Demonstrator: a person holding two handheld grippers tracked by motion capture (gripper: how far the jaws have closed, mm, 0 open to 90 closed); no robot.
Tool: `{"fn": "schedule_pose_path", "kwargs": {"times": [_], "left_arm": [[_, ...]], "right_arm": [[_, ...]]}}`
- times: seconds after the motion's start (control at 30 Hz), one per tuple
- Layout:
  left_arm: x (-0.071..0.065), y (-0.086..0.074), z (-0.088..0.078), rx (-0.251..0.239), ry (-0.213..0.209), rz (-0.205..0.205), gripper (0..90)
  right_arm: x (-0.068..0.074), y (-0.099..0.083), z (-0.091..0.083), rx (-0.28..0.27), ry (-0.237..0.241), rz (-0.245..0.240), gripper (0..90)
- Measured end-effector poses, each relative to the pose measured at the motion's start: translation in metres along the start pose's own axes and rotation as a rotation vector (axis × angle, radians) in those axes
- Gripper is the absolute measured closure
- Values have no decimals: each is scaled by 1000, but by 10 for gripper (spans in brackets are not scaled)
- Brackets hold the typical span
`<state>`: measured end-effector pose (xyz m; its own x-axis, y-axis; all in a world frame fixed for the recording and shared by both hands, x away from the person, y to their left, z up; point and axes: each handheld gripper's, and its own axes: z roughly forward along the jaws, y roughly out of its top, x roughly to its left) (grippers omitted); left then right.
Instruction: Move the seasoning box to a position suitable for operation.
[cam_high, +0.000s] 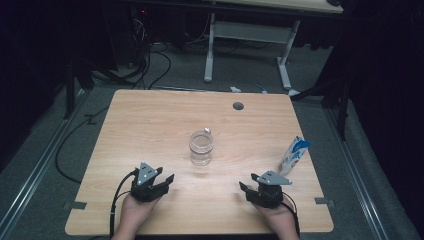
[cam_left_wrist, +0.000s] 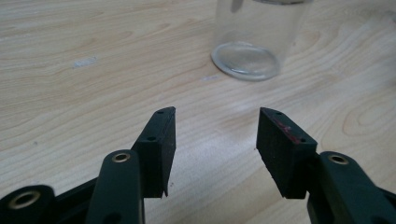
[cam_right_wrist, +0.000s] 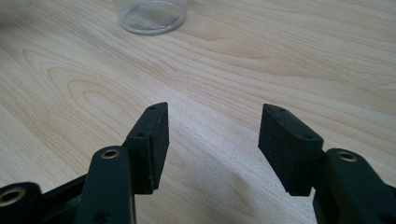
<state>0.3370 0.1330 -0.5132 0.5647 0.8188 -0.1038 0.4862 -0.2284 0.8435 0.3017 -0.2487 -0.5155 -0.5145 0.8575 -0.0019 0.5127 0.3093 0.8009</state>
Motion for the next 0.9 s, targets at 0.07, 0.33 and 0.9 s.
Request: {"fn": "schedule_pose_path", "kwargs": {"times": [0.07,0.33,0.9], "left_arm": [[1,6,3,23,-9,-13,476],[-6,23,17,25,-8,35,507],[-4,47,37,5,8,45,577]], "right_arm": [[-1,0,0,3,0,3,424],[-4,-3,0,12,-6,2,427],[-4,-3,-1,1,-4,-1,425]]}}
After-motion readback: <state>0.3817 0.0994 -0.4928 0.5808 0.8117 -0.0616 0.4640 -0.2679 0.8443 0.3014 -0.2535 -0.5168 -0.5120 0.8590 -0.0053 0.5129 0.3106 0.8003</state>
